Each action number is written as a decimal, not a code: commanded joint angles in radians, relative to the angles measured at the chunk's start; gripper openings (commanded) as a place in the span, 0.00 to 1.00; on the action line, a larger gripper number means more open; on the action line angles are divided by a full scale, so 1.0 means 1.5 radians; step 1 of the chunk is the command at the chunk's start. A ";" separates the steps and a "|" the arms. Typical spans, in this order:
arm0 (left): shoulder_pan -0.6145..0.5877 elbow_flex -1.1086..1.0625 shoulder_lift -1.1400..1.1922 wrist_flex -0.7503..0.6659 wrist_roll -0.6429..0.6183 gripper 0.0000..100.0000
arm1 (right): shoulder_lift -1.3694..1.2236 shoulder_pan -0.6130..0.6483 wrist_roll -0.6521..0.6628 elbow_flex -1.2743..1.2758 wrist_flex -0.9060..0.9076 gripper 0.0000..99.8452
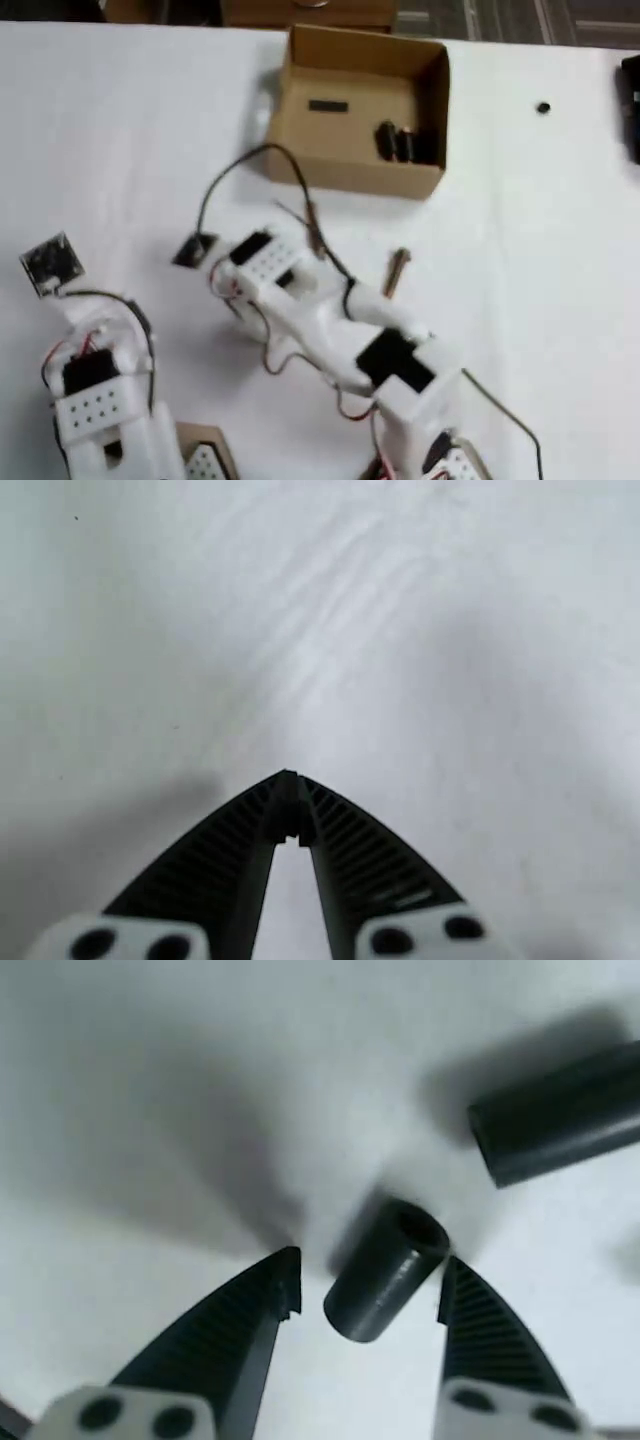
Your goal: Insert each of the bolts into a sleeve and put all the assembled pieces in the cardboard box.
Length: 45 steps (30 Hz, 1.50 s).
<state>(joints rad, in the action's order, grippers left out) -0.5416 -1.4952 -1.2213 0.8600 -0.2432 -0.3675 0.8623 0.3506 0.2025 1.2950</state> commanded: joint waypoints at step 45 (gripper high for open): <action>0.509 0.474 0.307 0.131 -0.110 0.02 | 0.753 -0.550 -0.076 0.120 -0.005 0.02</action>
<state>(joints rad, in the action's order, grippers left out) 0.1703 -0.9383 -0.9636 1.0518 -0.3521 0.6544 0.0644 0.2018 0.3391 1.2935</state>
